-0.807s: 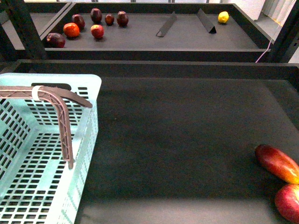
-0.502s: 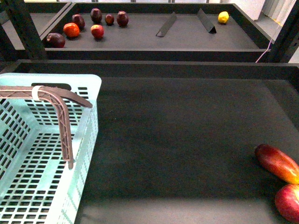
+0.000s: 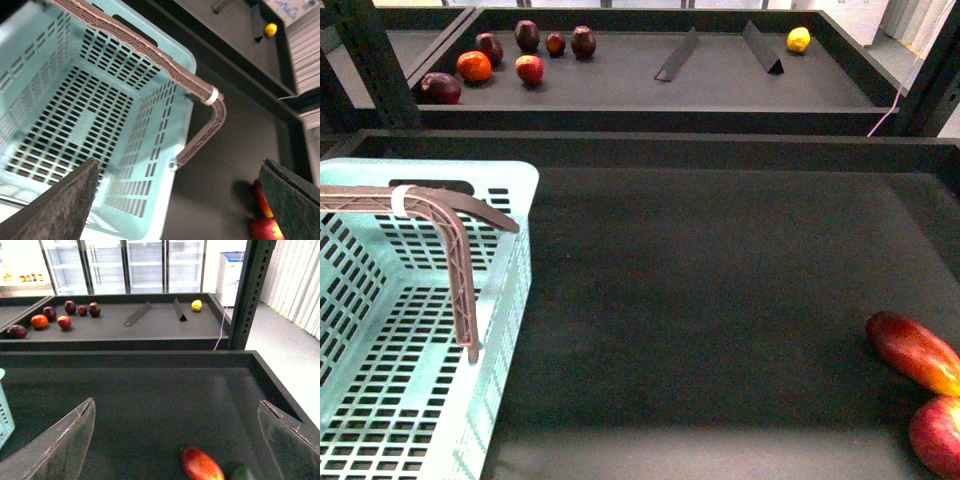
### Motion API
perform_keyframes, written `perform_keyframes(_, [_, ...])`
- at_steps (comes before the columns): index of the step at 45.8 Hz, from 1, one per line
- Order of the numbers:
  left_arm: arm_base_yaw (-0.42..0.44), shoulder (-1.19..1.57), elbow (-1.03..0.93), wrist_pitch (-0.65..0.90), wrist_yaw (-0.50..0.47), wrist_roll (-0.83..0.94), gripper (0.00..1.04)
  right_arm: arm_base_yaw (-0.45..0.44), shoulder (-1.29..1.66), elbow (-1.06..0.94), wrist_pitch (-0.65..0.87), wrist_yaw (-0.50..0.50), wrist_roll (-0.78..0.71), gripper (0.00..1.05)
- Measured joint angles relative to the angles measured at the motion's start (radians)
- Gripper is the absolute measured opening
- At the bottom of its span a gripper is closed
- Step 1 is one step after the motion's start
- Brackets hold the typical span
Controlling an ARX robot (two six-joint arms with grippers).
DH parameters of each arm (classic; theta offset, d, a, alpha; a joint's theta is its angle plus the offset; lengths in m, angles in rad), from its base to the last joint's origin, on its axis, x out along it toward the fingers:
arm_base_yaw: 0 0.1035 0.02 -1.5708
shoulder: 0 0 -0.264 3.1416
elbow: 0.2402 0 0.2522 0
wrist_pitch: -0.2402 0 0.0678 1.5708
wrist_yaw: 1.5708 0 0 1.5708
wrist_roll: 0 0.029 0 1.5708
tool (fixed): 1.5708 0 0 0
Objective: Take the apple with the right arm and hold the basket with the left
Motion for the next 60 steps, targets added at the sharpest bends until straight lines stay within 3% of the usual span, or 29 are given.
perform_keyframes(6, [0.062, 0.152, 0.037, 0.071, 0.052, -0.192, 0.98, 0.000, 0.000, 0.000, 0.000, 0.000, 0.000, 0.96])
perform_keyframes(10, [0.090, 0.269, 0.040, 0.148, 0.034, -0.290, 0.98, 0.000, 0.000, 0.000, 0.000, 0.000, 0.000, 0.96])
perform_keyframes(24, [0.045, 0.728, 0.193, 0.396, -0.023, -0.491, 0.98, 0.000, 0.000, 0.000, 0.000, 0.000, 0.000, 0.96])
perform_keyframes(46, [-0.052, 1.081, 0.435, 0.389, -0.182, -0.634, 0.97, 0.000, 0.000, 0.000, 0.000, 0.000, 0.000, 0.96])
perform_keyframes(60, [-0.065, 1.110, 0.452, 0.358, -0.203, -0.671, 0.43, 0.000, 0.000, 0.000, 0.000, 0.000, 0.000, 0.96])
